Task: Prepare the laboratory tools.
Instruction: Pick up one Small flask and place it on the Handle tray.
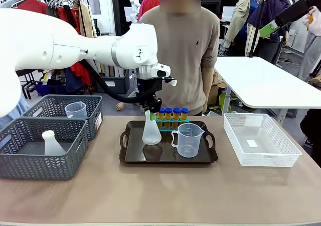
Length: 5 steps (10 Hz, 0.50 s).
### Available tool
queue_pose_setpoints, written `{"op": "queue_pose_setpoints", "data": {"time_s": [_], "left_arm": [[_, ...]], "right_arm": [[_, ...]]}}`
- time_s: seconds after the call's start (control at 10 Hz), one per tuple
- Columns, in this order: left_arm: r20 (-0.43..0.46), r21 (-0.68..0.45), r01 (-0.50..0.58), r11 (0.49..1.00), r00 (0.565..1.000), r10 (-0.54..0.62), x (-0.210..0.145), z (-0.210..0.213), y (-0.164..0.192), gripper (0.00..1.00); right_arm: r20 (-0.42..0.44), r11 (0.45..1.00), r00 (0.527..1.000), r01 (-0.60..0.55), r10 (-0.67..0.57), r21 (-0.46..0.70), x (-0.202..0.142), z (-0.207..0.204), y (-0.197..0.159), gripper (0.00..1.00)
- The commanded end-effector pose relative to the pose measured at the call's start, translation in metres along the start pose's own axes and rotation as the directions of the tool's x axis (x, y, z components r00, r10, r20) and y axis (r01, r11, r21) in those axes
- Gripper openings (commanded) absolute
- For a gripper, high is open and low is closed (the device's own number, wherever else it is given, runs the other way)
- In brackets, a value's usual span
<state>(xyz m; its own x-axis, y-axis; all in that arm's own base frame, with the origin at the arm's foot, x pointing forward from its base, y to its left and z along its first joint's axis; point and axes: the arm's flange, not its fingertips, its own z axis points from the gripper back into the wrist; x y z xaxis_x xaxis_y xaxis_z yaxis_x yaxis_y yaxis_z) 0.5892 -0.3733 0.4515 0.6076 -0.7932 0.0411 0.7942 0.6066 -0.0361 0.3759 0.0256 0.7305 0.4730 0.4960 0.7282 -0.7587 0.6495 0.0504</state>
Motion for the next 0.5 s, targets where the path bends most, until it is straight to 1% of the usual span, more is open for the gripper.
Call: {"op": "queue_pose_setpoints", "data": {"time_s": [0.0, 0.1, 0.4], "left_arm": [[-0.004, -0.012, 0.039, 0.999, 0.999, -0.039, -0.0004, -0.0045, -0.0055, 0.00], [-0.006, -0.020, 0.045, 0.999, 0.999, -0.045, 0.0041, -0.0104, -0.0085, 0.00], [-0.014, -0.040, 0.056, 0.998, 0.998, -0.057, 0.0029, -0.0144, -0.0103, 0.00]], "right_arm": [[0.004, 1.000, 1.000, -0.006, 0.006, 0.005, 0.0003, 0.0015, 0.0006, 1.00], [0.004, 1.000, 1.000, -0.006, 0.006, 0.005, 0.0003, 0.0015, 0.0006, 1.00], [0.004, 1.000, 1.000, -0.006, 0.006, 0.005, 0.0003, 0.0015, 0.0006, 1.00]]}}
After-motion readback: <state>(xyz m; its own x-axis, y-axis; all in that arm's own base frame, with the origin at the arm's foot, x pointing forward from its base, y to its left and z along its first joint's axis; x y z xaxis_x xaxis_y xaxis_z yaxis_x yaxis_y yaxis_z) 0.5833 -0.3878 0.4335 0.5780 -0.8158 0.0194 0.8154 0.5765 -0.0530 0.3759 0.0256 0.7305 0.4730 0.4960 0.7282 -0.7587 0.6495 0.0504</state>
